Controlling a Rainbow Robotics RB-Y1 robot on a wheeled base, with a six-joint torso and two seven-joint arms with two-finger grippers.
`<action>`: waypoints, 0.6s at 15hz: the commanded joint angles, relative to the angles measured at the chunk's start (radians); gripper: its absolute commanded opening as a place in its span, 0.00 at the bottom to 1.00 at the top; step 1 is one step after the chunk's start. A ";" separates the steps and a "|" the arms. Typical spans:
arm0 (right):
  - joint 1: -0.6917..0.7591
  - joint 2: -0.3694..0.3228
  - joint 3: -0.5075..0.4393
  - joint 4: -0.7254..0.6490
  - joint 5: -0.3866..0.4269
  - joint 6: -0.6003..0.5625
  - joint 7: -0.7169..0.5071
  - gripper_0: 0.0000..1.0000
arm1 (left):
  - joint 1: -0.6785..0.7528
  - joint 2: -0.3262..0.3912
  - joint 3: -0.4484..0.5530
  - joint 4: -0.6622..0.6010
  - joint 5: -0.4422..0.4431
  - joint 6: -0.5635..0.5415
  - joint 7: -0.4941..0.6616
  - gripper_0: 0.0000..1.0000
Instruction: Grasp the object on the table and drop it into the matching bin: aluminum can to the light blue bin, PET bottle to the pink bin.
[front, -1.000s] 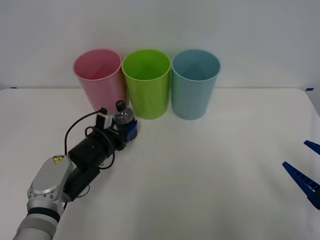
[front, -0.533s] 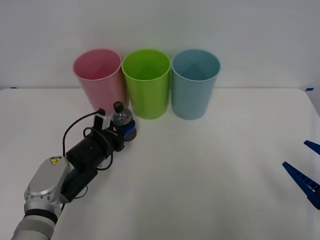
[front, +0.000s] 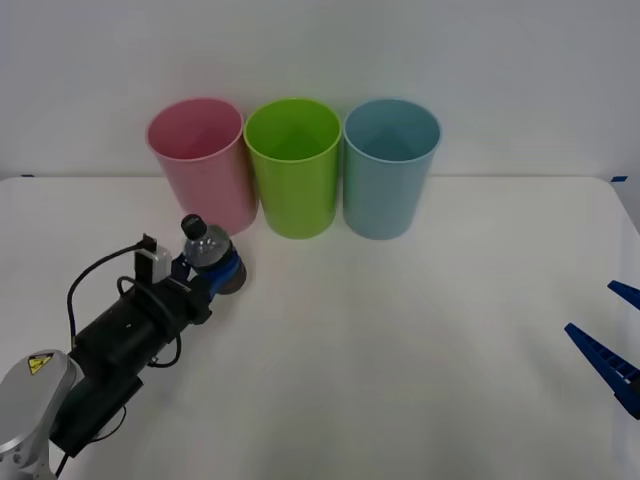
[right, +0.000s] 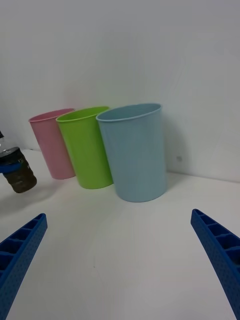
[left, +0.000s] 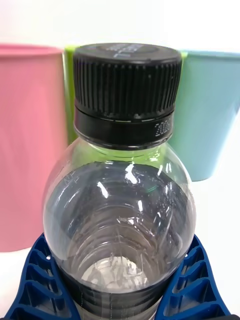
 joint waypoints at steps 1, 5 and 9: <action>0.000 0.000 0.000 0.000 0.000 0.000 0.000 1.00 | 0.092 0.023 0.011 -0.143 0.070 0.003 0.019 0.00; 0.000 0.000 0.000 0.000 0.000 0.000 0.000 1.00 | 0.137 0.028 0.054 -0.304 0.131 0.041 0.102 0.00; 0.000 0.000 0.000 0.000 0.000 0.000 0.000 1.00 | 0.080 0.082 0.069 -0.412 0.139 0.153 0.288 0.00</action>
